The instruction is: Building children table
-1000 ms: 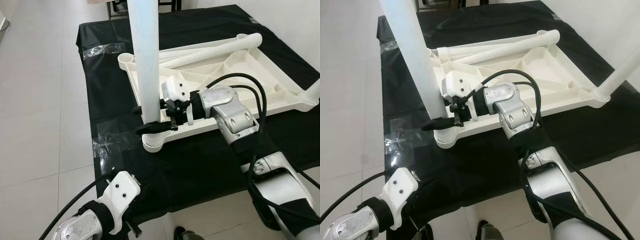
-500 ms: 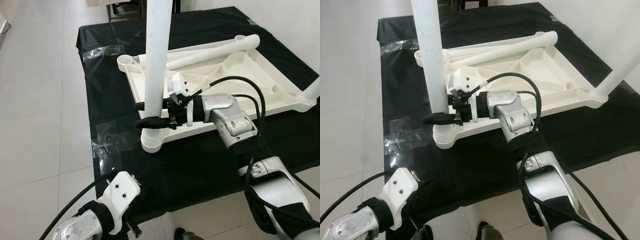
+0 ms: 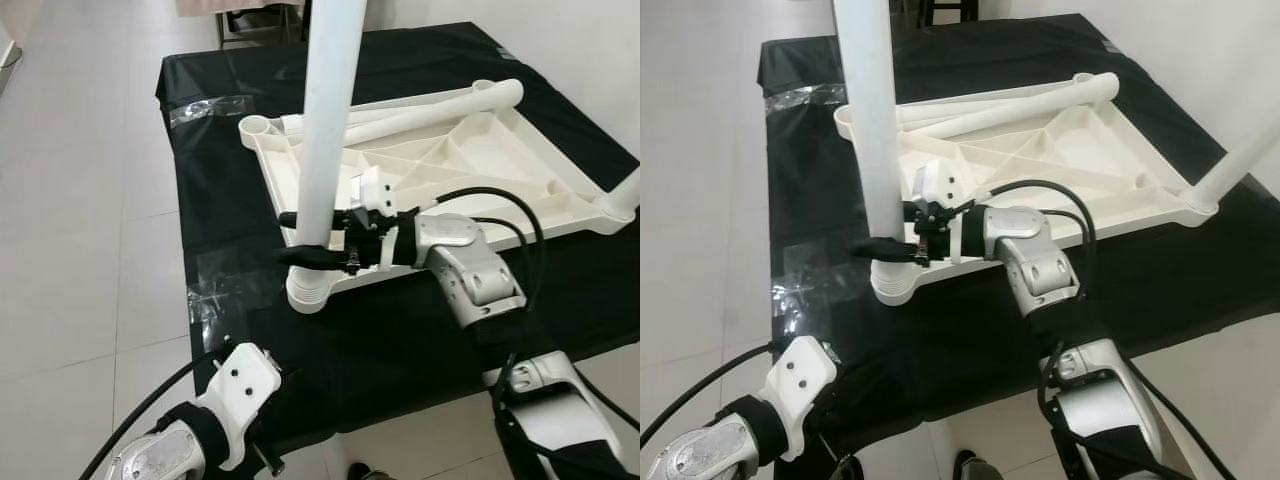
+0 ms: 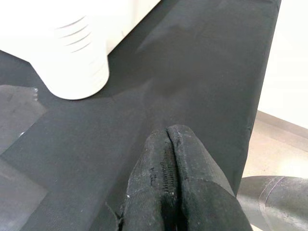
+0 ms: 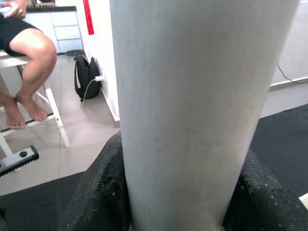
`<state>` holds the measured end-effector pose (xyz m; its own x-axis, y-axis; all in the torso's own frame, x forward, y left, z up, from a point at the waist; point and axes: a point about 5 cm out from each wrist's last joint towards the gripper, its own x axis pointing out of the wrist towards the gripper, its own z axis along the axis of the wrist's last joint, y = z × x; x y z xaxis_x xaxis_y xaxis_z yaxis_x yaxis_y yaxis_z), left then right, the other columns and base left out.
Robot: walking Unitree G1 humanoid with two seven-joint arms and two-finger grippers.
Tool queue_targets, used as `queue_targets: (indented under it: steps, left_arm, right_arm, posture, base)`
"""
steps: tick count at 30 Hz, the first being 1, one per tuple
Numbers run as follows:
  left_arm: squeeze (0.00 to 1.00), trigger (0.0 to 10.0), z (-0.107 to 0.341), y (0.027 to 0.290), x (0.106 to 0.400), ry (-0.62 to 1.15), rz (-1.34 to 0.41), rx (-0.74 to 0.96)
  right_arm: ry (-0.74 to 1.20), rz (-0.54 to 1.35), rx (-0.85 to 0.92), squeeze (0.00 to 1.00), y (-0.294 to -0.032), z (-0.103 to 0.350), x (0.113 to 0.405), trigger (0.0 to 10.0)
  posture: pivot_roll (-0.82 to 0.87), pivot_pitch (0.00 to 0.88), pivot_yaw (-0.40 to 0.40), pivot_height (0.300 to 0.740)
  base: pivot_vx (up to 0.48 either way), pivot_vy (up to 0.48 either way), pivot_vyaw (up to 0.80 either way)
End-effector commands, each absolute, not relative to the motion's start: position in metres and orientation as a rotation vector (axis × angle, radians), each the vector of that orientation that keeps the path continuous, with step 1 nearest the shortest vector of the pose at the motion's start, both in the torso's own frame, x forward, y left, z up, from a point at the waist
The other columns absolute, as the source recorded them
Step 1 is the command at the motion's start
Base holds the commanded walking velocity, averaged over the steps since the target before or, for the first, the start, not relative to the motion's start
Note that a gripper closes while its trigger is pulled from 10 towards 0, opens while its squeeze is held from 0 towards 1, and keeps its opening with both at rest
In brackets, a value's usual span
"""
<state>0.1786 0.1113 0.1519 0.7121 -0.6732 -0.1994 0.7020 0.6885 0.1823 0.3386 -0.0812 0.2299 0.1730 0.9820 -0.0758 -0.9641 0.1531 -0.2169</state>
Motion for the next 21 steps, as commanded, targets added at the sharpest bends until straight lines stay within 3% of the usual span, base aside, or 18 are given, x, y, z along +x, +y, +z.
queue_targets:
  steps: [1,6,9,10,11,12,14,16,21]
  left_arm:
    - [0.0,10.0,0.146,0.11,0.176,0.147,-0.783,0.244]
    - [0.0,10.0,0.145,0.11,0.175,0.147,-0.785,0.245]
    - [0.0,10.0,0.145,0.11,0.174,0.148,-0.783,0.247]
    - [0.0,10.0,0.144,0.11,0.174,0.148,-0.779,0.247]
    - [0.0,10.0,0.144,0.11,0.173,0.148,-0.778,0.246]
    - [0.0,10.0,0.144,0.11,0.173,0.148,-0.778,0.246]
    - [0.0,10.0,0.144,0.11,0.175,0.148,-0.776,0.242]
    - [0.0,10.0,0.144,0.11,0.176,0.148,-0.779,0.241]
    - [0.0,10.0,0.142,0.109,0.185,0.139,-0.793,0.251]
  right_arm:
    - [0.279,1.262,-0.231,0.0,-0.103,0.154,0.338,10.0]
    - [0.276,1.202,-0.241,0.0,-0.107,0.156,0.337,10.0]
    - [0.274,1.042,-0.207,0.0,-0.11,0.154,0.333,10.0]
    - [0.227,0.598,-0.19,0.0,-0.111,0.149,0.321,10.0]
    - [0.218,0.472,-0.185,0.0,-0.115,0.149,0.317,10.0]
    - [0.218,0.472,-0.185,0.0,-0.115,0.149,0.317,10.0]
    - [0.262,0.41,-0.124,0.0,-0.102,0.138,0.269,10.0]
    - [0.268,0.393,-0.118,0.0,-0.099,0.135,0.256,10.0]
    - [0.205,0.327,-0.149,0.0,-0.1,0.139,0.267,10.0]
  posture:
    - [0.12,0.281,-0.048,0.74]
    - [0.11,0.278,-0.056,0.74]
    - [0.11,0.278,-0.075,0.74]
    - [0.1,0.275,-0.088,0.74]
    - [0.1,0.275,-0.088,0.74]
    - [0.1,0.275,-0.088,0.74]
    - [0.1,0.275,-0.08,0.74]
    - [0.08,0.271,-0.056,0.74]
    - [0.08,0.233,-0.04,0.74]
  base:
    - [0.0,0.0,0.0]
    - [0.0,0.0,0.0]
    - [0.0,0.0,0.0]
    - [0.0,0.0,0.0]
    - [0.0,0.0,0.0]
    - [0.0,0.0,0.0]
    - [0.0,0.0,0.0]
    - [0.0,0.0,0.0]
    - [0.0,0.0,0.0]
